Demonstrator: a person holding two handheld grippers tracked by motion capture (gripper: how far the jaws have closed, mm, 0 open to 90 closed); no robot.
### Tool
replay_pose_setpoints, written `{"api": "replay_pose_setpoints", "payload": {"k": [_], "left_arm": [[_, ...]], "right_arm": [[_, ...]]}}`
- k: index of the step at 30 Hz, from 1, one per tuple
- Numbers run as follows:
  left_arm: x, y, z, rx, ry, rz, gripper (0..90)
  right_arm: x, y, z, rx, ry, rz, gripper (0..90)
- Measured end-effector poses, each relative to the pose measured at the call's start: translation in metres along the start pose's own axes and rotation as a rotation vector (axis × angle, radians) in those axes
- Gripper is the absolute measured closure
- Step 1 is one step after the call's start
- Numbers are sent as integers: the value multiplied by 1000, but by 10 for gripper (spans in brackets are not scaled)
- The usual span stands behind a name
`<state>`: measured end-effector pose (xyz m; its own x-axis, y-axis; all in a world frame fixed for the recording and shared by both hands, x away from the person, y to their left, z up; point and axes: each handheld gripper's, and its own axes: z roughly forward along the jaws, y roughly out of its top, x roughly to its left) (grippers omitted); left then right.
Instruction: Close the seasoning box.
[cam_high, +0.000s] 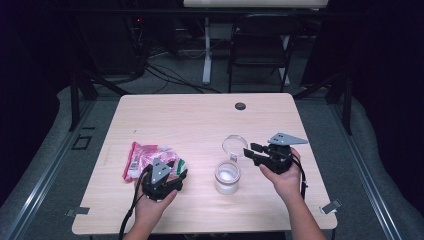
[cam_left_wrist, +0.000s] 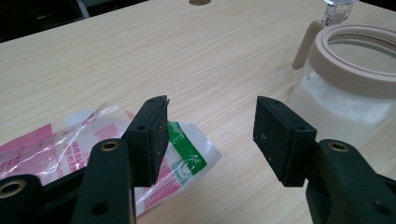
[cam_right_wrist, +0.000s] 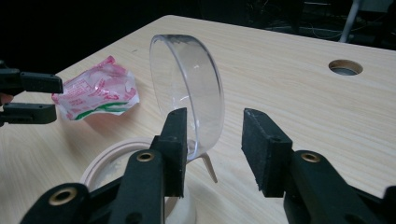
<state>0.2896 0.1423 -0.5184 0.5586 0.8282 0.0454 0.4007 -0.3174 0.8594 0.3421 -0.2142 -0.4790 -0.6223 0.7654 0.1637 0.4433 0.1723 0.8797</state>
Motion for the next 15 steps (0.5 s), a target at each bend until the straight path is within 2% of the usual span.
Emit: {"api": "replay_pose_setpoints", "payload": {"k": [8, 15], "left_arm": [[3, -3, -6, -3, 16, -10, 448], [5, -4, -9, -4, 31, -18, 447]], "right_arm": [[-3, 0, 11, 2, 8, 11, 582], [-2, 1, 14, 1, 19, 6, 653]]}}
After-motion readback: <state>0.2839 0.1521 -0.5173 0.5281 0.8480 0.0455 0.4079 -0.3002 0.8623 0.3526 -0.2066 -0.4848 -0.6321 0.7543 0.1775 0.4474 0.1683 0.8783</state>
